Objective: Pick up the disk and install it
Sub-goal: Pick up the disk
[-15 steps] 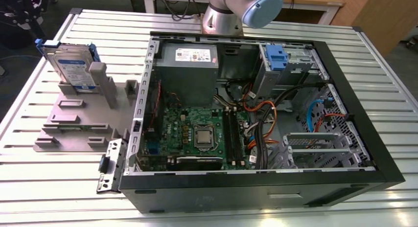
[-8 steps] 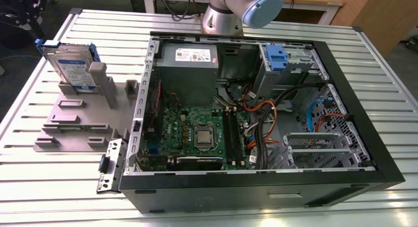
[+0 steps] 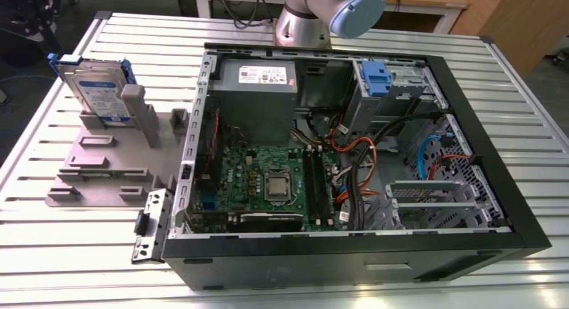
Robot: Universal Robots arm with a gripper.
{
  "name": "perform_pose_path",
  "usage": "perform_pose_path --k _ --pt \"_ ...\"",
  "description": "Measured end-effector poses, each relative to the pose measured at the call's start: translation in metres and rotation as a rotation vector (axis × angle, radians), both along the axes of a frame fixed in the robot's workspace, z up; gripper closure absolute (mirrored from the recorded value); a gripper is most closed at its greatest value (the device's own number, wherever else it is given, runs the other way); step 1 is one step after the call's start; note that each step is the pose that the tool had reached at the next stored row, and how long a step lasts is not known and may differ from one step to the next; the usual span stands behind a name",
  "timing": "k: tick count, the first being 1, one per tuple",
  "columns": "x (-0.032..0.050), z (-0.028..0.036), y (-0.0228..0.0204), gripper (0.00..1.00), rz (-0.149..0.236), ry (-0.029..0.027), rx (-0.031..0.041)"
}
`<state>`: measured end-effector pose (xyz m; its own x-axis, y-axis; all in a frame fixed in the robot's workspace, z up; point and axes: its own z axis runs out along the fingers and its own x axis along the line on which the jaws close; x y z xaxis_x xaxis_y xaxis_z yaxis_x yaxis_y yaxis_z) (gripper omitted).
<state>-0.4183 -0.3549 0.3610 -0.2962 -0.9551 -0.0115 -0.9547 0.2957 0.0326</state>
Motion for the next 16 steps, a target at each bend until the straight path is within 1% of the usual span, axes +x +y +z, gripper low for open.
perform_pose_path --k 3,5,7,11,16 --pt "0.0 -0.0003 0.0 0.89 0.049 0.0 0.0" --pt "0.0 -0.0004 0.0 0.89 0.071 -0.0005 -0.0001" --pt "0.0001 -0.0005 0.0012 0.89 0.078 -0.0013 0.0" --pt "0.0002 -0.0006 0.0049 0.89 0.088 -0.0015 -0.0001" --pt "0.0002 -0.0006 0.0066 0.89 0.116 -0.0021 -0.0002"
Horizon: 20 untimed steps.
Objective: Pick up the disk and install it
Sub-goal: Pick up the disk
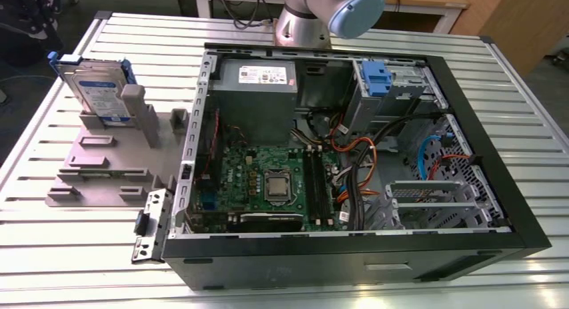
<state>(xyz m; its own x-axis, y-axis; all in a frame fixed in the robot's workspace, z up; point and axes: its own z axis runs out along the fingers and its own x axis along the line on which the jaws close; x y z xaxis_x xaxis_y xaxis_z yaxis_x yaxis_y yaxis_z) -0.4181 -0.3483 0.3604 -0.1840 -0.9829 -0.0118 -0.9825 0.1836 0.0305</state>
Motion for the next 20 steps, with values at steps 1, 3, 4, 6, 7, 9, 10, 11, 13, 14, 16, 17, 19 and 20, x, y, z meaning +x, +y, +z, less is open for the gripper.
perform_pose_path --k 1,3,4,6,7,9,10,11,13,14,16,17,19,20 --pt "0.0 -0.0001 0.0 0.89 0.003 -0.0018 -0.0007" --pt "-0.0002 -0.0007 0.0001 0.89 0.005 -0.0107 -0.0047" --pt "-0.0002 -0.001 0.0002 0.89 0.005 -0.0167 -0.0065" --pt "0.0 -0.0012 0.0003 0.89 0.013 -0.0211 -0.0067" --pt "0.0 -0.0013 0.0002 0.89 0.022 -0.0212 -0.0067" --pt "-0.0001 -0.0015 0.0003 0.89 0.051 -0.0214 -0.0064" --pt "-0.0001 -0.0015 0.0003 0.89 0.068 -0.0214 -0.0062" --pt "-0.0002 -0.0015 0.0003 0.89 0.082 -0.0214 -0.0061" --pt "-0.0002 -0.0015 0.0003 0.89 0.088 -0.0215 -0.006" --pt "-0.0001 -0.0016 0.0003 0.89 0.092 -0.0216 -0.0059" --pt "-0.0001 -0.0015 0.0003 0.89 0.096 -0.0215 -0.0059" --pt "-0.0001 -0.0016 0.0003 0.89 0.096 -0.0216 -0.0059" --pt "-0.0002 -0.0015 0.0003 0.89 0.097 -0.0215 -0.0059" --pt "-0.0001 -0.0016 0.0003 0.89 0.097 -0.0216 -0.0059"
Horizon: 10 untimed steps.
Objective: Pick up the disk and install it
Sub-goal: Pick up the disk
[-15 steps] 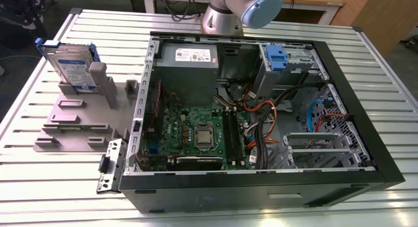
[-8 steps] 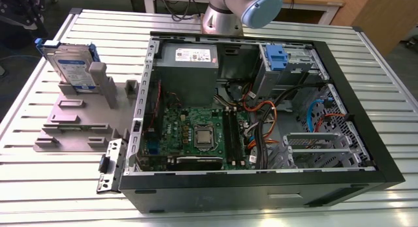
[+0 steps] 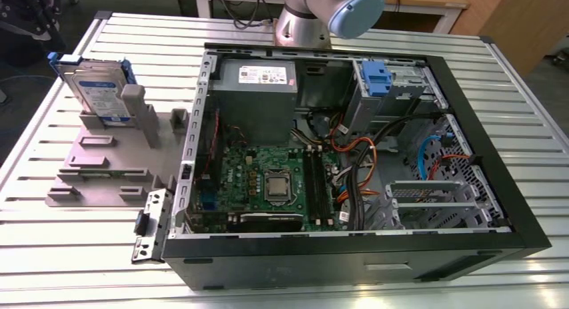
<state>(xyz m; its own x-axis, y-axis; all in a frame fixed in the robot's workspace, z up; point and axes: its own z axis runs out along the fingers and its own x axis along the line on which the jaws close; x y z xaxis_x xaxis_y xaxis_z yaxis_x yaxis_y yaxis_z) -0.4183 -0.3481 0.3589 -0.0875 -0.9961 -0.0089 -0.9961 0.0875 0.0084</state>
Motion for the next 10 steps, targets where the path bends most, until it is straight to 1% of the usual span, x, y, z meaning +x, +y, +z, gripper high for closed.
perform_pose_path --k 3,6,7,8,10 --pt "0.0002 -0.0002 0.0001 0.89 0.0 -0.0001 0.0001" --pt "0.0001 -0.0005 0.0019 0.89 0.0 0.0001 0.0" --pt "0.0001 -0.0007 0.0029 0.83 0.0 0.0 0.0" --pt "0.0002 -0.0008 0.0042 0.83 0.0 0.0001 -0.0003" --pt "0.0001 -0.0013 0.0067 0.71 0.0 0.0 -0.0019"
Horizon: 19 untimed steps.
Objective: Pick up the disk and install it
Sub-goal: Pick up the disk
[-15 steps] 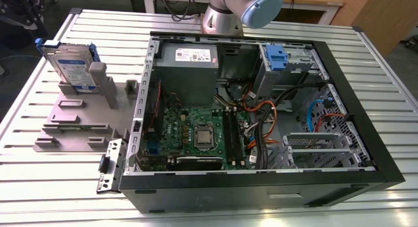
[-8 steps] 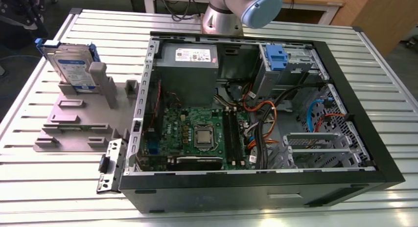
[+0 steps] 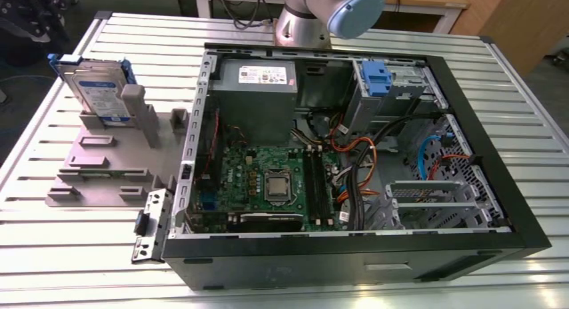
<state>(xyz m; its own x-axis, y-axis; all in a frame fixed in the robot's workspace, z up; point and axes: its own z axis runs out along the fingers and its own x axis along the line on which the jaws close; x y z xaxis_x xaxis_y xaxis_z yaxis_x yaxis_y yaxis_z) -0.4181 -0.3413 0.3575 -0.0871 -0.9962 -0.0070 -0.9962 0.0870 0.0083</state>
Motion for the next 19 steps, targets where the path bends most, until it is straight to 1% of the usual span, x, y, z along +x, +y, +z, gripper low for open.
perform_pose_path --k 1,3,4,6,7,8,9,10,16,19 --pt "0.0 -0.0004 0.0013 0.71 0.0 0.0 -0.0004" --pt "0.0 -0.0018 0.003 0.59 0.0 -0.0003 -0.0018" --pt "0.0 -0.0028 0.0037 0.59 0.0 -0.001 -0.0026" --pt "-0.0001 -0.0047 0.0049 0.47 -0.002 -0.0022 -0.0044" --pt "-0.0002 -0.006 0.0053 0.47 -0.003 -0.0031 -0.0056" --pt "-0.0002 -0.0077 0.0057 0.42 -0.004 -0.004 -0.0063" --pt "-0.0004 -0.0095 0.0058 0.42 -0.004 -0.0045 -0.0069" --pt "-0.0005 -0.0113 0.006 0.35 -0.005 -0.005 -0.0074" --pt "-0.0034 -0.0222 0.0066 0.35 -0.007 -0.0069 -0.0084" --pt "-0.0056 -0.0272 0.0065 0.35 -0.005 -0.0077 -0.0062"
